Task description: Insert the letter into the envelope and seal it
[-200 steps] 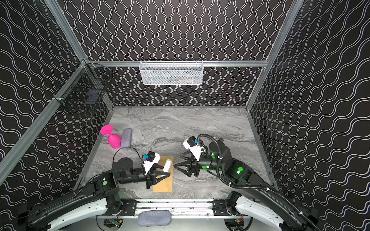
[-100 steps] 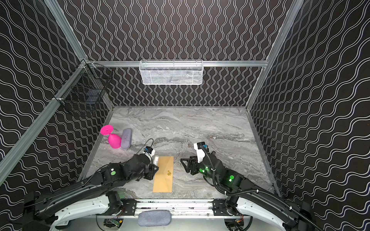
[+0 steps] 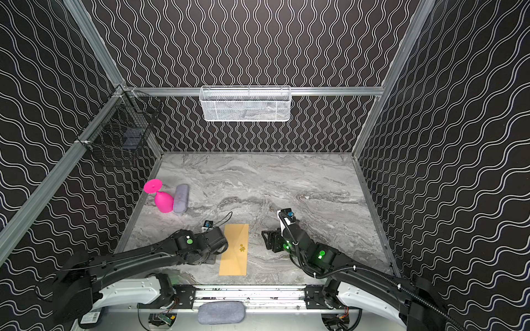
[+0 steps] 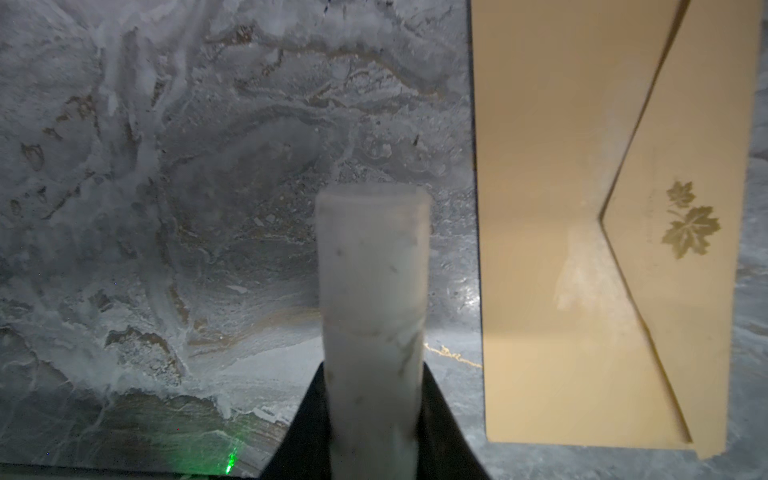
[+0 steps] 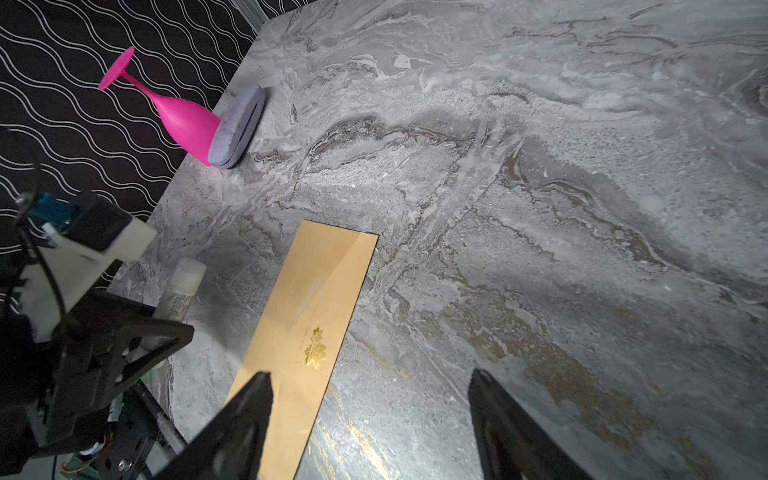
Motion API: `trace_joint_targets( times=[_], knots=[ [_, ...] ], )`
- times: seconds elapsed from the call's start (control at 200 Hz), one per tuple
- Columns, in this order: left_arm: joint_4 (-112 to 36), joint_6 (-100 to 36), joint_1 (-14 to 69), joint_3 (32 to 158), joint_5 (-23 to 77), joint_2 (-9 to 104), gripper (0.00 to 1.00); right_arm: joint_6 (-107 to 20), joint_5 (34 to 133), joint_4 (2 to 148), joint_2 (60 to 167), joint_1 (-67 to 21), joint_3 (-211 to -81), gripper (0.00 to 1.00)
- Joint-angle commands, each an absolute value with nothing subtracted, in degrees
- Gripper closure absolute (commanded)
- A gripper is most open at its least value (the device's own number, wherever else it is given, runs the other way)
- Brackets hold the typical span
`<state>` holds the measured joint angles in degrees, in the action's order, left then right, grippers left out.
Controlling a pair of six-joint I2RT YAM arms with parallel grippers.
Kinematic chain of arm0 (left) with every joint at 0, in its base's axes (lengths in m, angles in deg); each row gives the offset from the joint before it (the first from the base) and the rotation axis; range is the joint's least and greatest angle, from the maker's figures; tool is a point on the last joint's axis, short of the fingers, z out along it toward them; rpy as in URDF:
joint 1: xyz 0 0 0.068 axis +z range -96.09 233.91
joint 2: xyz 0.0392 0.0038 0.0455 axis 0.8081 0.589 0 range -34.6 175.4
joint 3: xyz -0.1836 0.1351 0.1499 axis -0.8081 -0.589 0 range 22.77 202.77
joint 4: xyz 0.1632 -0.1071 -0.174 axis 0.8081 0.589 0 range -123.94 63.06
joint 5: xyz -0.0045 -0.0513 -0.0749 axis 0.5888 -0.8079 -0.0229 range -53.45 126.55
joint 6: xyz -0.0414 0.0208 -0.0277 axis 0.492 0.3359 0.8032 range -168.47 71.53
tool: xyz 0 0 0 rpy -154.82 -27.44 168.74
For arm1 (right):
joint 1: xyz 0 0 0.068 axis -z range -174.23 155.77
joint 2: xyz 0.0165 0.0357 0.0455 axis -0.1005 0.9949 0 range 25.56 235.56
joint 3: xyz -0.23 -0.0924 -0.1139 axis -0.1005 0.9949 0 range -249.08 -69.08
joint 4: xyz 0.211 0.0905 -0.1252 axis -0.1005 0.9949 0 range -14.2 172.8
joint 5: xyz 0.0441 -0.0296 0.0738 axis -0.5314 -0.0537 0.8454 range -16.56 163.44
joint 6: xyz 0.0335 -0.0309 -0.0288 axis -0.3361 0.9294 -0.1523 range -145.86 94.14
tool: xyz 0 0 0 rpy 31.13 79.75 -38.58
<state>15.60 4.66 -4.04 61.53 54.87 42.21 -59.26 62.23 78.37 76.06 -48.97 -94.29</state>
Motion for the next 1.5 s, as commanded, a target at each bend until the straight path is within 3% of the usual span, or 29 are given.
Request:
trace_joint_targets(
  times=[0.0, 0.46, 0.591, 1.036, 1.491],
  knots=[
    [11.92, 5.68, -3.59, 60.25, 52.17, 42.91, 1.0, -58.27, 62.4, 76.41, 76.38, -48.95, -94.48, 0.23],
    [7.62, 5.07, -1.11, 56.23, 47.38, 44.65, 1.0, -57.93, 63.15, 76.41, 78.44, -48.99, -95.08, 0.22],
    [6.69, 4.79, -0.92, 55.52, 46.75, 45.99, 0.94, -57.44, 63.18, 76.59, 79.2, -48.99, -95.69, 0.22],
    [4.93, 4.0, 0.01, 53.38, 45.74, 45.31, 0.57, -56.06, 63.39, 77.69, 80.93, -48.95, -98.05, 0.22],
    [4.71, 4.42, 0.46, 52.3, 45.74, 43.25, 0.5, -55.74, 64.14, 78.59, 81.27, -48.99, -98.88, 0.22]
  ],
)
